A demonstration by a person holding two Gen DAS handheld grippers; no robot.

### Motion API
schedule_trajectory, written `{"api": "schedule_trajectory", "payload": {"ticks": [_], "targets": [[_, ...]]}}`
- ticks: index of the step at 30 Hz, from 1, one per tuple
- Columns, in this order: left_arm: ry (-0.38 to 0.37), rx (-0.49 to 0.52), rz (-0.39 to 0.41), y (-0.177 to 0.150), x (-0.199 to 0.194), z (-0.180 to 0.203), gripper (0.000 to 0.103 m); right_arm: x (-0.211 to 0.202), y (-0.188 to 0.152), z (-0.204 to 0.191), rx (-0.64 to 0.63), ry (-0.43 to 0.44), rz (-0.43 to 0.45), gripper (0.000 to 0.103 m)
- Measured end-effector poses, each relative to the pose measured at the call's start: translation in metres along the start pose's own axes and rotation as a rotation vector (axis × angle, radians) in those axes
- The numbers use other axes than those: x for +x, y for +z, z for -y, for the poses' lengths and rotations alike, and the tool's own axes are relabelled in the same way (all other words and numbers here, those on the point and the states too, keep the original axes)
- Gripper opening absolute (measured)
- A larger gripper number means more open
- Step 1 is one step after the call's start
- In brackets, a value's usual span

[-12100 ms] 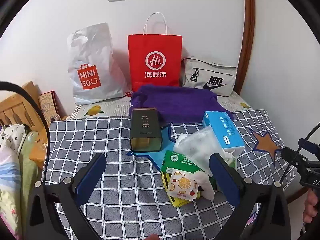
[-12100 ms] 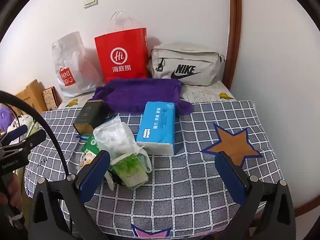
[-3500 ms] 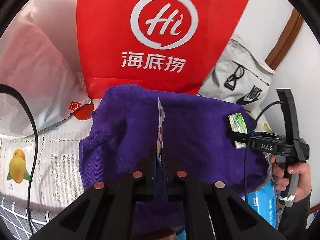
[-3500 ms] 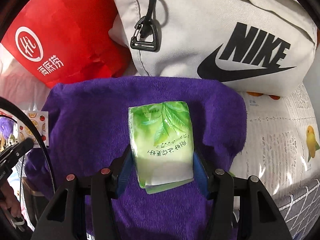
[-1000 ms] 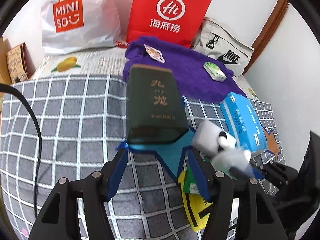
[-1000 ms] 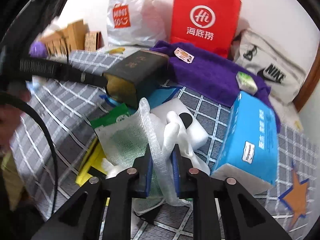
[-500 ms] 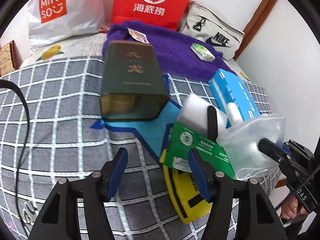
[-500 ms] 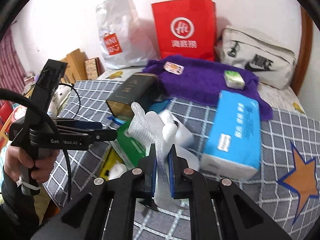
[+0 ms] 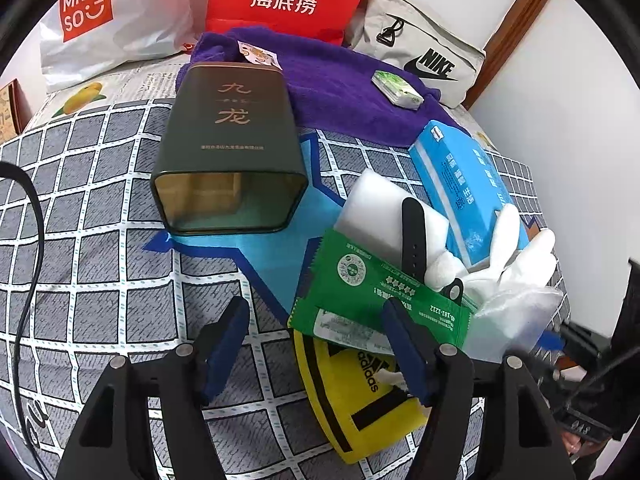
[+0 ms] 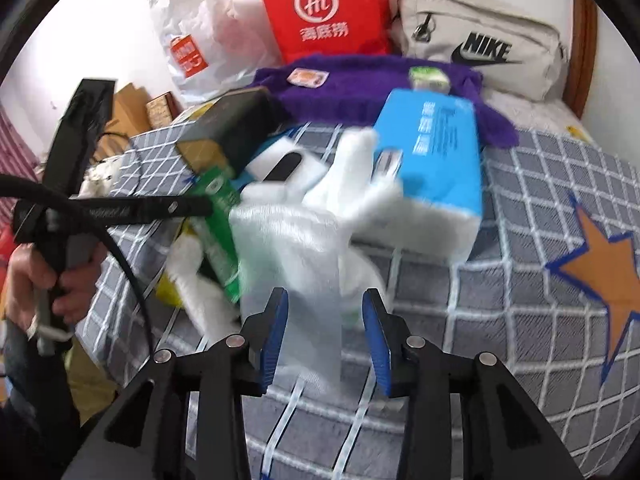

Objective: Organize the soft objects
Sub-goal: 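Grasp the green card with the left gripper while the right gripper lifts the clear bag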

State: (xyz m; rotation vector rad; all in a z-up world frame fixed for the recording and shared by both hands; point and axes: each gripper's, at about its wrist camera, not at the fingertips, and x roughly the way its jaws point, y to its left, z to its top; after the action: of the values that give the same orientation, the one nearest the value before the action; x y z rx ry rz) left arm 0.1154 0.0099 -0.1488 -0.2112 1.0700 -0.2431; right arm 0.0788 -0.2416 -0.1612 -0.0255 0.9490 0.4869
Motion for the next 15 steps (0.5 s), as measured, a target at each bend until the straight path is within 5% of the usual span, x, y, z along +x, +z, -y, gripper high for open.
{"api": "schedule_trajectory", "payload": {"ticks": [4, 7, 15], "targets": [[0.001, 0.002, 0.000, 0.000, 0.000, 0.000, 0.067, 0.004, -0.012, -0.002, -0.004, 0.010, -0.027, 0.036], [0.005, 0.005, 0.006, -0.001, -0.002, 0.000, 0.067, 0.002, -0.018, -0.008, -0.026, 0.039, -0.020, 0.005], [-0.035, 0.019, 0.022, 0.000, -0.007, 0.001, 0.067, 0.007, -0.008, -0.012, -0.006, 0.115, 0.016, 0.009]]}}
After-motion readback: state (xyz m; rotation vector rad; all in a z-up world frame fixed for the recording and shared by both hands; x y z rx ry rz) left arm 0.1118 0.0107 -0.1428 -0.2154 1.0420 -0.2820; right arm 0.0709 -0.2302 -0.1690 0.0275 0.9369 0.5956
